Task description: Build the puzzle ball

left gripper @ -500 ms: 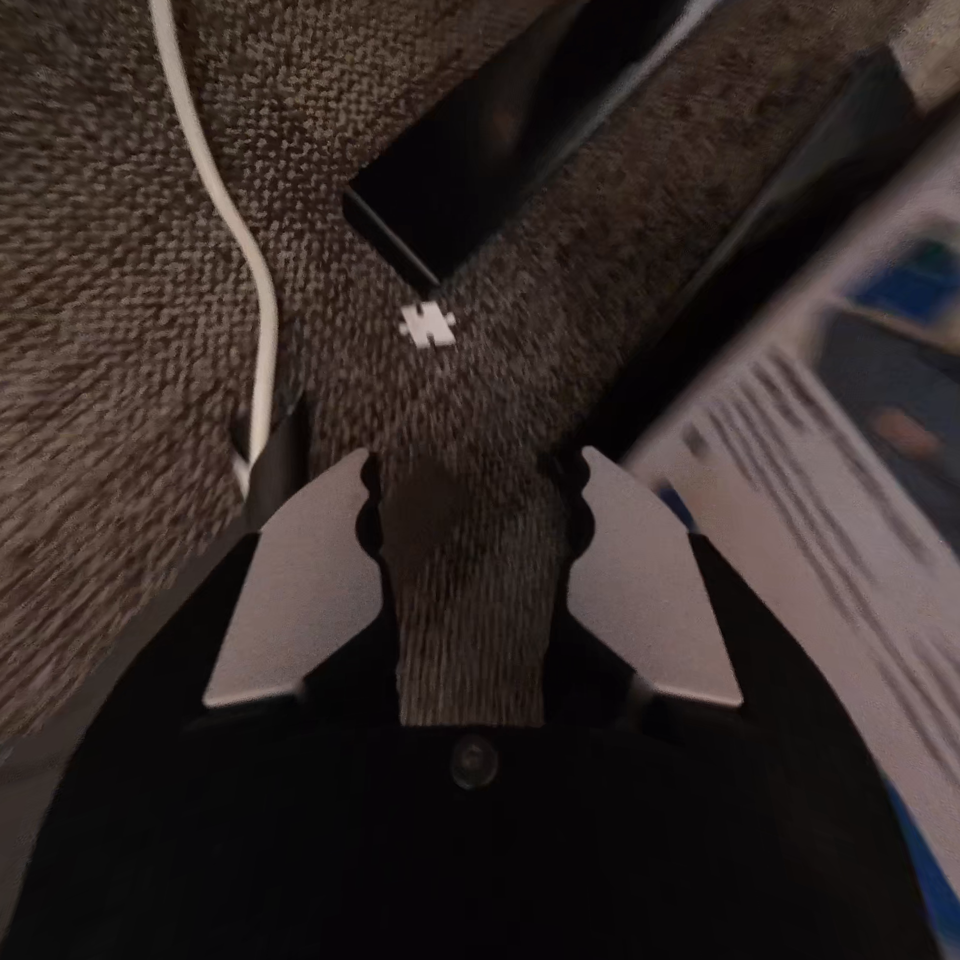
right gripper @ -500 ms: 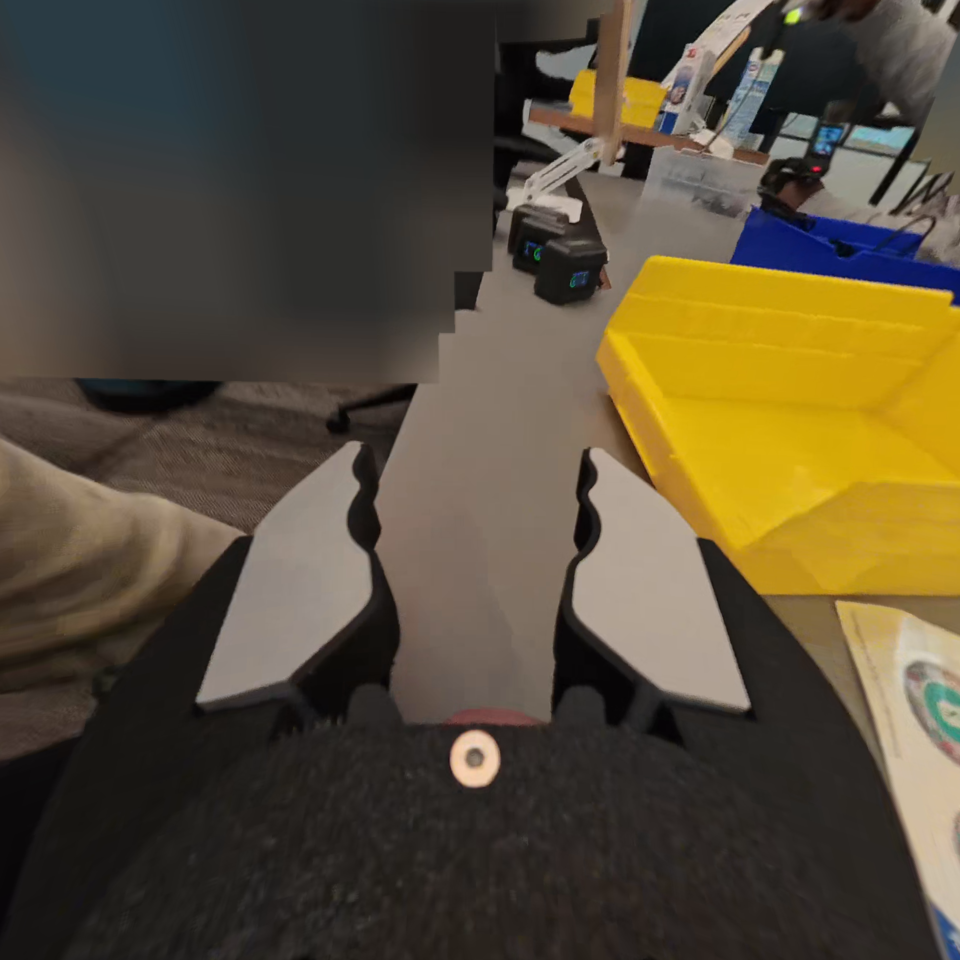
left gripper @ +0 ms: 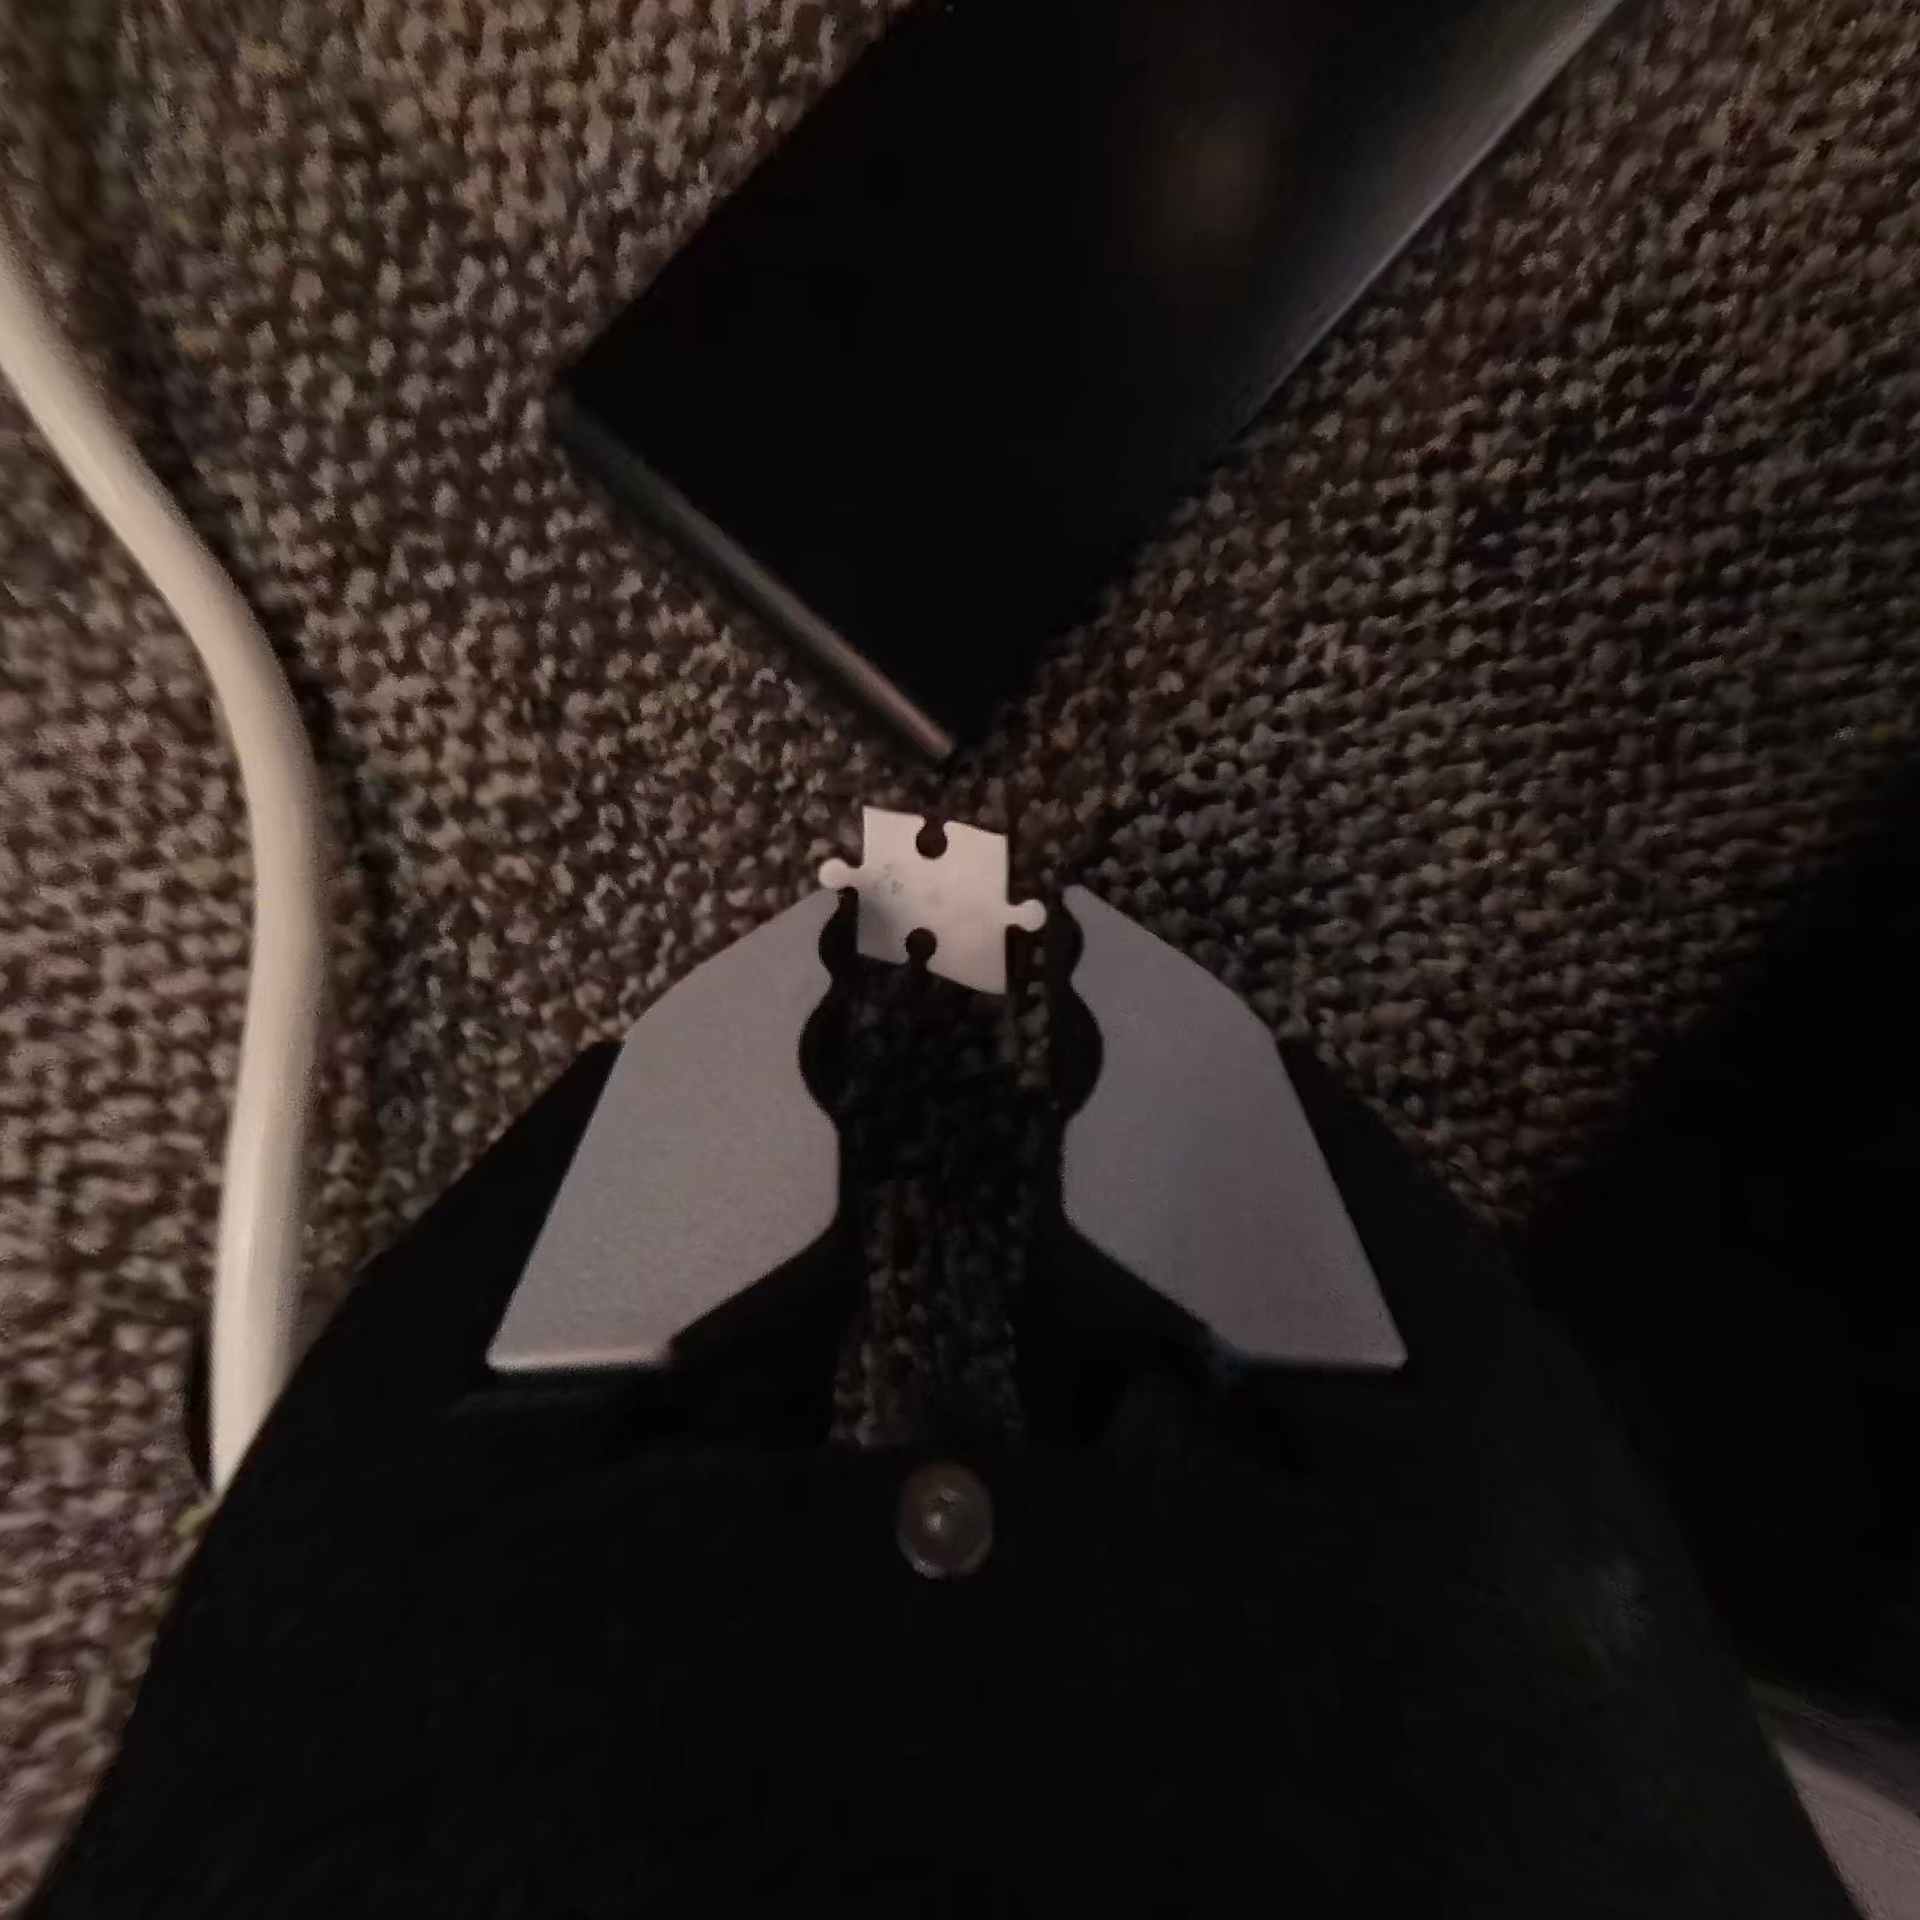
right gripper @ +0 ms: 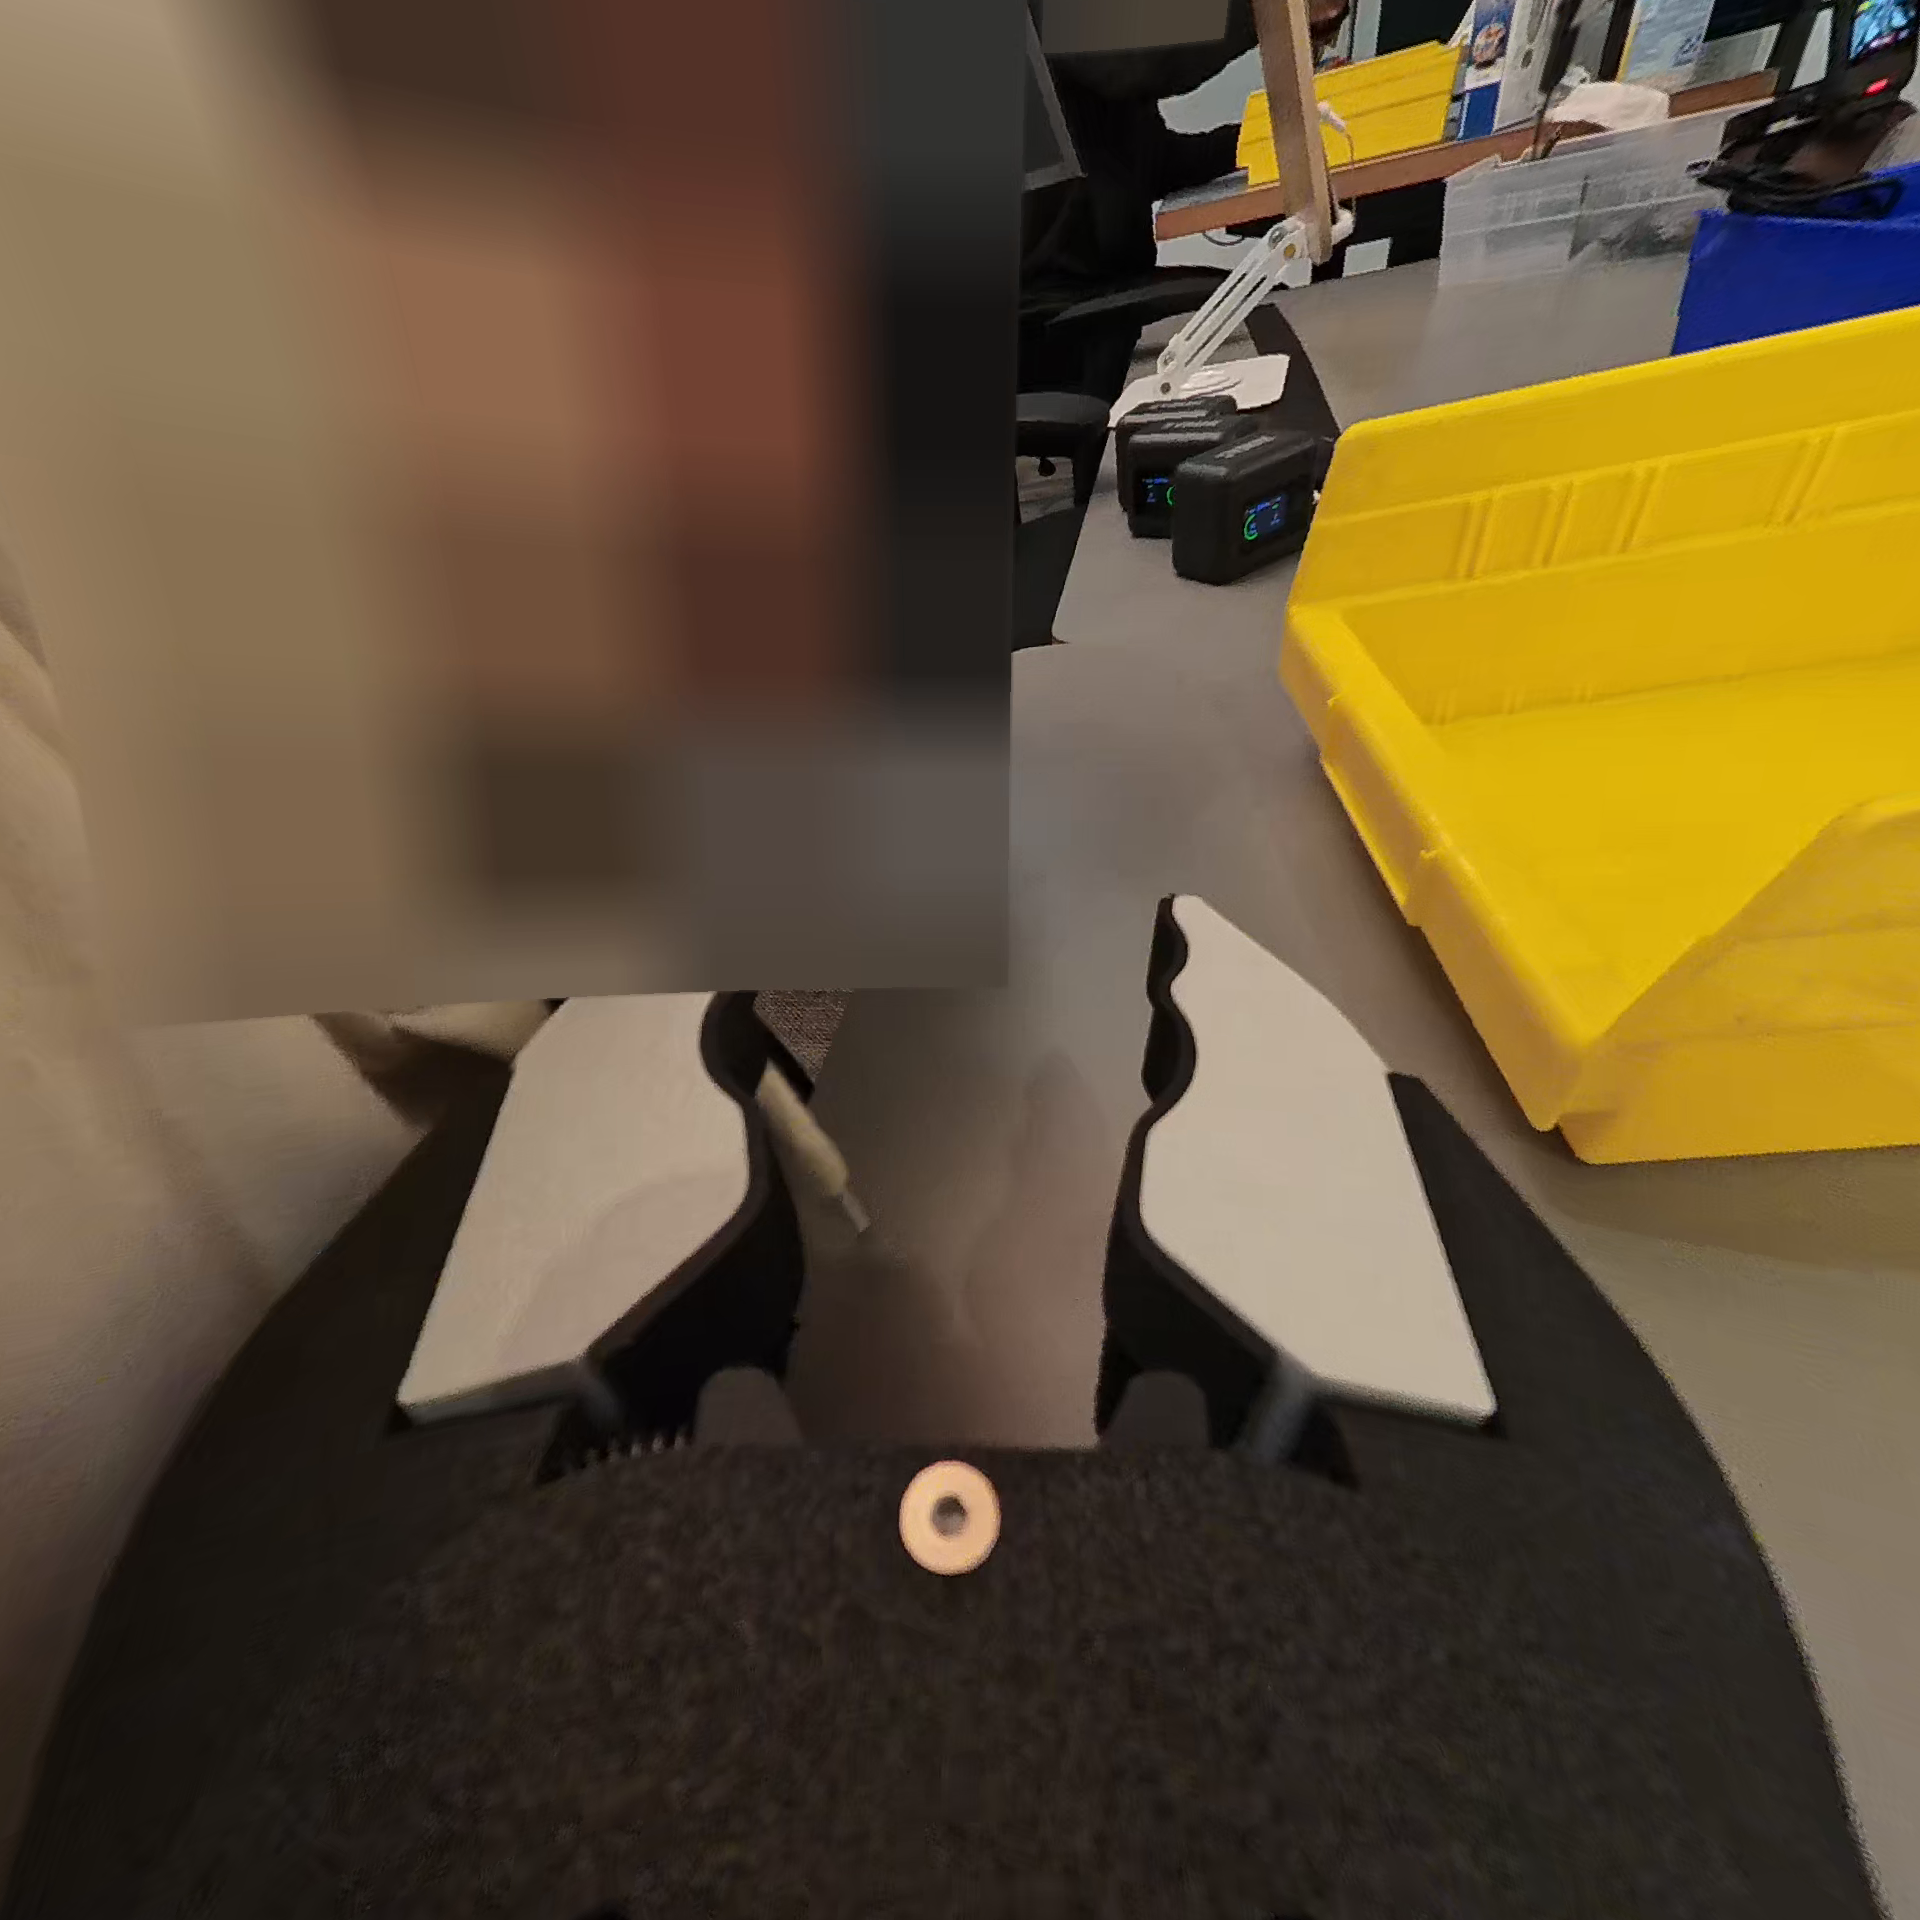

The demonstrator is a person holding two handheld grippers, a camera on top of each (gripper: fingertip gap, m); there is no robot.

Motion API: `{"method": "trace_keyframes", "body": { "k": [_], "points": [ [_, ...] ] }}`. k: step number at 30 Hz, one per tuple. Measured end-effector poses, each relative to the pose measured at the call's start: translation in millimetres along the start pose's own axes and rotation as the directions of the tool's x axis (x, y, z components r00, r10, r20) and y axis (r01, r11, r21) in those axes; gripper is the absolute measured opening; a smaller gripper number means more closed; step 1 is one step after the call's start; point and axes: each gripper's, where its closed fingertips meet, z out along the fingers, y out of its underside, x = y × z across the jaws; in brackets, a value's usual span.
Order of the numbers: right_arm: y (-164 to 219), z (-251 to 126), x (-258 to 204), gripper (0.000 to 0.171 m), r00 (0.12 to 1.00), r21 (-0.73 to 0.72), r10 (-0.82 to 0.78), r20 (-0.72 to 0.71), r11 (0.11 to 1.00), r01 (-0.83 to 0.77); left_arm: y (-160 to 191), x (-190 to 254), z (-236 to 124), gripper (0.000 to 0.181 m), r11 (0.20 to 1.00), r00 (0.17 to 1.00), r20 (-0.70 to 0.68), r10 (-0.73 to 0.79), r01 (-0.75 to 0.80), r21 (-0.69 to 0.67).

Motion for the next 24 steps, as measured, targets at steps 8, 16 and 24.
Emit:
{"method": "trace_keyframes", "body": {
  "k": [8, 16, 24],
  "points": [
    [-1, 2, -6, 0.072, 1.0, 0.011, -0.025, 0.014, 1.0, 0.025, -9, 1, -187, 0.033, 0.928, 0.805, -0.501, -0.317, 0.373, 0.012],
    [-12, 2, -32, 0.056, 0.971, 0.069, -0.24, -0.003, 0.968, 0.24, -132, 41, -689, 0.033, 0.726, 0.04, -0.981, 0.189, 0.667, 0.168],
    [-72, -98, -115, 0.047, 0.942, -0.015, -0.258, 0.214, 0.964, 0.267, -104, 268, -916, 0.033, 0.957, -0.211, -0.937, 0.278, 0.147, 0.251]
  ]
}}
